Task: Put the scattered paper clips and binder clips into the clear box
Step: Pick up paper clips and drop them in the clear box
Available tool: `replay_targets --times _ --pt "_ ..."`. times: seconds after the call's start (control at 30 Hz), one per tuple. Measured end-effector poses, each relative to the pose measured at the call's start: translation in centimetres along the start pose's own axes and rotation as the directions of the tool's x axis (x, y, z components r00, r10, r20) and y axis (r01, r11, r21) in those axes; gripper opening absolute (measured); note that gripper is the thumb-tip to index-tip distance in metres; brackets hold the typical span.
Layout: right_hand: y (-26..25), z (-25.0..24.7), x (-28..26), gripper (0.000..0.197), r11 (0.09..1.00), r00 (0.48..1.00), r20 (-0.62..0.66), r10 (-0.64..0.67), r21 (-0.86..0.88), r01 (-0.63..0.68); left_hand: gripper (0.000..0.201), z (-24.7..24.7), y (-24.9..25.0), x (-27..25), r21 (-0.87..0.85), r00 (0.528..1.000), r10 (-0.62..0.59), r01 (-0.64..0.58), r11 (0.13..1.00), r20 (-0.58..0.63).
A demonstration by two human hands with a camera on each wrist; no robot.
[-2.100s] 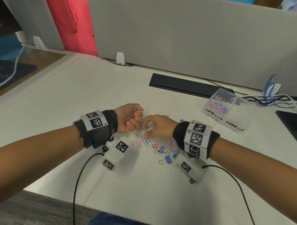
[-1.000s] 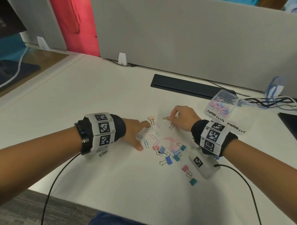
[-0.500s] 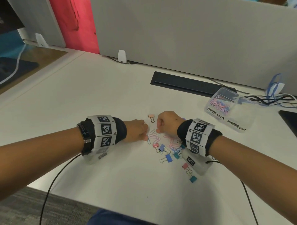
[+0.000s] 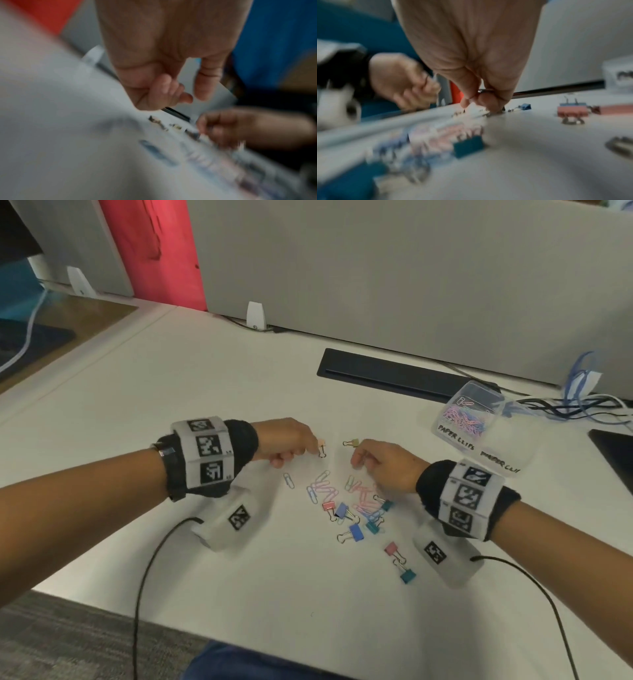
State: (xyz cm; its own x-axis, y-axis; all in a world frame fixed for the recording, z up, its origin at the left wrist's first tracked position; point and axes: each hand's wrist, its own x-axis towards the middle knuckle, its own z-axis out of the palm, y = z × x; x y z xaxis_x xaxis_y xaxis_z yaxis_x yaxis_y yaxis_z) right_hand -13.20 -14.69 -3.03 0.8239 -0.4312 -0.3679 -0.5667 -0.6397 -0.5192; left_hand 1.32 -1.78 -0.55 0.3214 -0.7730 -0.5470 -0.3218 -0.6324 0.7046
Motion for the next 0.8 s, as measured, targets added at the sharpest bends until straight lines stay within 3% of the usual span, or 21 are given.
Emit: replay_targets --times 0.03,0.07,0.1,0.17,0.2,0.27,0.33,0.4,0.47,0.5,0.57,0.6,0.67,0.73,0.77,0.8 --pt "0.2 -0.6 -0.3 0.033 0.986 0.999 0.023 0.038 0.161 -0.041 0.013 0.4 -0.1 -0.1 0.261 0.999 0.046 -0.047 0.964 0.008" --pt "0.4 -1.3 -0.5 0.034 0.926 0.995 0.062 0.074 0.367 -0.091 0.030 0.7 -0.3 0.0 0.465 0.997 0.053 -0.071 0.882 0.053" --pt "0.6 -1.9 -0.9 0.034 0.801 0.989 0.110 0.102 0.580 -0.147 0.045 1.0 -0.5 0.1 0.583 0.994 0.026 -0.080 0.808 0.102" --pt "1.2 -2.9 -1.7 0.032 0.497 0.976 0.188 0.105 0.841 -0.215 0.051 1.5 -0.7 0.6 0.637 0.988 0.017 -0.110 0.763 0.151" --pt "1.4 -3.3 -2.0 0.033 0.407 0.974 0.203 0.096 0.885 -0.225 0.046 1.7 -0.7 0.9 0.627 0.986 0.030 -0.126 0.769 0.162" --pt "1.6 -3.6 -2.4 0.034 0.363 0.975 0.205 0.084 0.905 -0.222 0.033 2.4 -0.4 1.6 0.617 0.983 0.080 -0.167 0.769 0.166" --pt "1.5 -3.7 -2.8 0.034 0.443 0.977 0.194 0.089 0.871 -0.213 0.022 3.2 0.0 2.1 0.640 0.975 0.138 -0.218 0.736 0.173" --pt "1.2 -3.3 -3.0 0.030 0.634 0.979 0.173 0.105 0.747 -0.200 0.018 3.9 0.4 2.4 0.677 0.971 0.158 -0.239 0.696 0.180" --pt "0.6 -2.4 -3.4 0.015 0.901 0.989 0.109 0.102 0.412 -0.138 0.028 4.4 0.8 2.5 0.728 0.973 0.134 -0.229 0.647 0.188" --pt "0.3 -2.0 -3.6 0.007 0.975 0.993 0.079 0.084 0.199 -0.099 0.025 4.6 1.0 2.5 0.749 0.975 0.116 -0.219 0.625 0.188" --pt "0.5 -1.0 -3.2 0.040 0.996 0.996 0.093 0.002 -0.084 0.006 0.019 4.6 1.4 2.2 0.762 0.978 0.097 -0.205 0.614 0.185" --pt "0.5 -0.6 -2.9 0.051 0.992 0.994 0.108 -0.027 -0.122 0.041 0.021 4.4 1.6 2.0 0.745 0.978 0.101 -0.205 0.635 0.184" --pt "0.3 0.1 -2.5 0.056 0.984 0.991 0.102 -0.088 -0.149 0.103 0.023 3.9 1.8 1.8 0.633 0.982 0.108 -0.184 0.752 0.158" --pt "0.1 0.5 -1.8 0.046 0.974 0.990 0.082 -0.114 -0.189 0.128 0.024 3.2 1.8 1.8 0.278 0.990 0.078 -0.107 0.954 0.113" --pt "0.0 0.7 -1.4 0.040 0.969 0.989 0.068 -0.129 -0.204 0.140 0.026 2.7 1.7 1.6 0.028 0.993 0.054 -0.057 0.998 0.102" --pt "0.0 0.7 -1.1 0.035 0.967 0.990 0.050 -0.135 -0.213 0.143 0.028 2.2 1.5 1.4 -0.191 0.994 0.036 -0.016 0.982 0.104"
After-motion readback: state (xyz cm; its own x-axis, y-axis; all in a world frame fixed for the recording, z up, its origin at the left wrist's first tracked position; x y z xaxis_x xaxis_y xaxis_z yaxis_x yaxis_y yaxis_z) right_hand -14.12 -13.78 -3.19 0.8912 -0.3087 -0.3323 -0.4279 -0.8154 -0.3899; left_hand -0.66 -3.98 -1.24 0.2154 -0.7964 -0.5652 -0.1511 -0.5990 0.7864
